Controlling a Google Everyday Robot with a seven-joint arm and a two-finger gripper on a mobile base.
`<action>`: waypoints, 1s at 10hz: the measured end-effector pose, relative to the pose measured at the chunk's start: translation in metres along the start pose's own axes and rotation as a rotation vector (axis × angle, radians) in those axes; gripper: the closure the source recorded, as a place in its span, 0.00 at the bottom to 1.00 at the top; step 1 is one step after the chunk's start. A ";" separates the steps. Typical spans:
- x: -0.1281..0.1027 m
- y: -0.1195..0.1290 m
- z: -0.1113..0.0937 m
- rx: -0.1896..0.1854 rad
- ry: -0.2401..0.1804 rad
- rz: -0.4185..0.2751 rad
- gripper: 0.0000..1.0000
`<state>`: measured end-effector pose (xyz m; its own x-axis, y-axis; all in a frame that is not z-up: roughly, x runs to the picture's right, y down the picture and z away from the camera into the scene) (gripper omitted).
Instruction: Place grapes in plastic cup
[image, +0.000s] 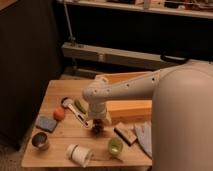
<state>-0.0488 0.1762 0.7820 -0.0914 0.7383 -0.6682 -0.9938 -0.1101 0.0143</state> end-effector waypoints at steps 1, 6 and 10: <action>-0.001 0.000 0.008 -0.030 0.007 -0.006 0.20; 0.005 0.013 0.040 -0.111 0.068 -0.053 0.20; 0.010 0.011 0.057 -0.057 0.108 -0.054 0.47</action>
<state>-0.0641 0.2205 0.8175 -0.0274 0.6683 -0.7434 -0.9916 -0.1123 -0.0644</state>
